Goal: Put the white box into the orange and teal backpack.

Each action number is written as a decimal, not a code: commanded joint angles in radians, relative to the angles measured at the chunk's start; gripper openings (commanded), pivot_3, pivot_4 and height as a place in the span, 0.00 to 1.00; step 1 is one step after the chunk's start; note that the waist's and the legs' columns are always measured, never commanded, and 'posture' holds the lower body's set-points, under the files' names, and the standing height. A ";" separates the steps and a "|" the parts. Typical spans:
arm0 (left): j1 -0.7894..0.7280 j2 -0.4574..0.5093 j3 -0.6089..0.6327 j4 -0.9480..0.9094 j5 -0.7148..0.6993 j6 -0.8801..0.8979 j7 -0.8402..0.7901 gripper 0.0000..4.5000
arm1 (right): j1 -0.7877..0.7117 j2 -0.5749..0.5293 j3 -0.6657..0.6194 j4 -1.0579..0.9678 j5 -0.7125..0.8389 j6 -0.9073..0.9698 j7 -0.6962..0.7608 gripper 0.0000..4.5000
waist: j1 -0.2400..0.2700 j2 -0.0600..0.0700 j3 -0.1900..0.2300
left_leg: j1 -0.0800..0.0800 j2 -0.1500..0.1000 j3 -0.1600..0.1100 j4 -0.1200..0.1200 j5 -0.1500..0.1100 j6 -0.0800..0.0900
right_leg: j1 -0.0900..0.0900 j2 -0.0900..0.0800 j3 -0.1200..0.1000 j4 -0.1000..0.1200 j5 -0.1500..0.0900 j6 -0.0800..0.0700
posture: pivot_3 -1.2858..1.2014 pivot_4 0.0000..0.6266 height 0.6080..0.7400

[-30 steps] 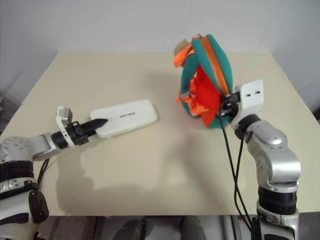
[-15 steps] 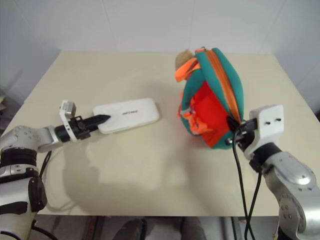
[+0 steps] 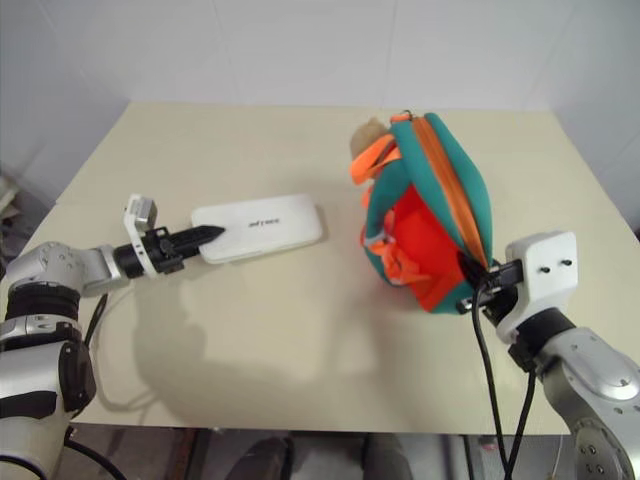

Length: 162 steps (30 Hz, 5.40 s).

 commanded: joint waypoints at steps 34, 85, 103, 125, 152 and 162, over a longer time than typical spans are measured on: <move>0.214 -0.021 0.262 -0.395 -0.280 0.299 0.003 0.29 | 0.260 -0.510 -0.389 -0.015 0.259 0.134 0.435 1.00 | 0.004 -0.002 0.000 | 0.002 0.002 0.000 0.003 -0.004 0.007 | 0.003 0.001 0.000 -0.004 0.001 -0.001 | 0.52 0.24 1.00; 0.377 -0.060 0.507 -0.643 -0.539 0.451 0.332 0.29 | -0.456 0.321 0.603 0.605 -0.402 -0.528 -0.276 1.00 | -0.012 -0.005 -0.001 | 0.002 0.008 0.000 0.000 0.001 -0.005 | -0.001 0.008 0.002 -0.001 0.004 -0.005 | 0.52 0.24 1.00; 0.406 -0.051 0.511 -0.668 -0.591 0.433 0.375 0.29 | -0.523 0.456 0.557 0.674 -0.492 -0.569 -0.296 0.15 | -0.028 -0.005 -0.001 | 0.002 0.008 -0.001 -0.002 0.001 -0.007 | -0.002 0.009 0.003 -0.001 0.004 -0.006 | 0.52 0.24 1.00; 0.342 0.156 0.389 -0.480 -0.470 0.220 0.197 0.29 | -0.445 0.126 0.576 0.233 -0.057 -0.219 0.271 0.11 | -0.028 -0.004 0.000 | 0.002 0.010 0.001 -0.007 0.000 -0.007 | -0.003 0.011 0.002 -0.005 0.003 -0.007 | 0.52 0.24 1.00; 0.314 0.278 0.240 -0.524 -0.400 0.158 -0.057 0.29 | -0.674 -0.354 0.457 0.430 0.326 -0.198 1.015 0.11 | -0.025 -0.004 0.000 | 0.000 0.012 0.003 -0.002 -0.004 -0.004 | -0.003 0.010 0.002 -0.008 0.003 -0.007 | 0.52 0.24 1.00; 0.314 0.318 0.232 -0.565 -0.405 0.171 -0.093 0.29 | -0.710 -0.357 0.399 0.417 0.555 -0.067 0.951 0.11 | -0.024 -0.004 0.001 | -0.002 0.012 0.004 -0.002 -0.005 -0.004 | -0.003 0.010 0.001 -0.010 0.003 -0.007 | 0.52 0.24 1.00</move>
